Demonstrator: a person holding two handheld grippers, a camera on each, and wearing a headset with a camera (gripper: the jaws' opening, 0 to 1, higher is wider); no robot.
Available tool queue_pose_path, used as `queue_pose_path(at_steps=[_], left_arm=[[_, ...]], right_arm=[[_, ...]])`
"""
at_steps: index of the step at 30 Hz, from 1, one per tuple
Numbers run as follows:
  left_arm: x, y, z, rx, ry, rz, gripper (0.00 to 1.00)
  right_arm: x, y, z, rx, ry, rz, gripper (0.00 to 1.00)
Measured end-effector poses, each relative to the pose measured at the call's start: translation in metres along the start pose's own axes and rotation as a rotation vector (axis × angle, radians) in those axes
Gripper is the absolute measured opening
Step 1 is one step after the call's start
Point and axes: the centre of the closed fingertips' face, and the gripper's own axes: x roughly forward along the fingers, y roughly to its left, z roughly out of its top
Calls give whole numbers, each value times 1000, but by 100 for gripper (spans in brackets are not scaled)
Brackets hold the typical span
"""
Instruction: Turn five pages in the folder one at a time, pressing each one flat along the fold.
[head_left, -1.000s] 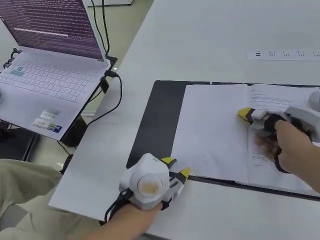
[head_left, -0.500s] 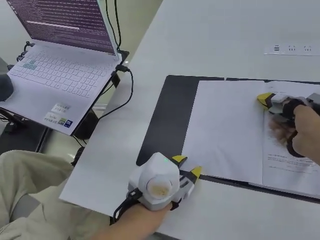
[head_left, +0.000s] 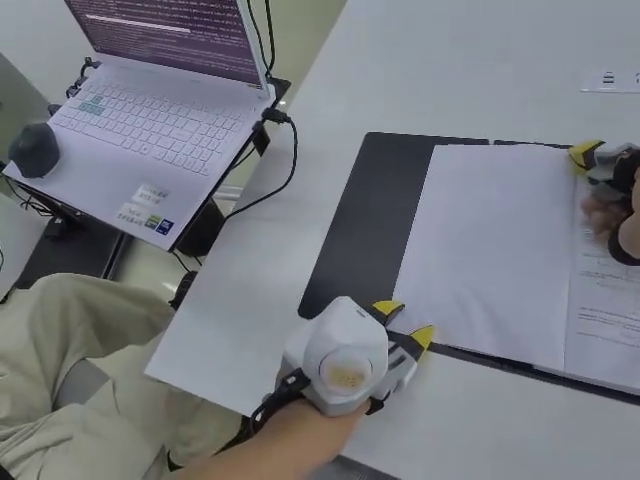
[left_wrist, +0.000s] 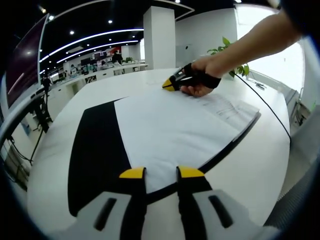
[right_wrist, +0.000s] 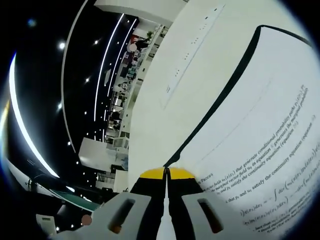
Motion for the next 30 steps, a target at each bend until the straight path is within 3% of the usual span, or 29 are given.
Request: queue_pose_path(at_steps=[6, 14, 30], left_arm=[[0, 0, 0, -2, 0, 1, 22], [1, 1, 0, -3, 4, 1, 22], [1, 0, 1, -6, 5, 2, 22]], right_arm=[[1, 2, 0, 1, -4, 0, 0], [-9, 0, -9, 3, 43, 5, 0], [-40, -7, -44, -8, 151, 34, 0]])
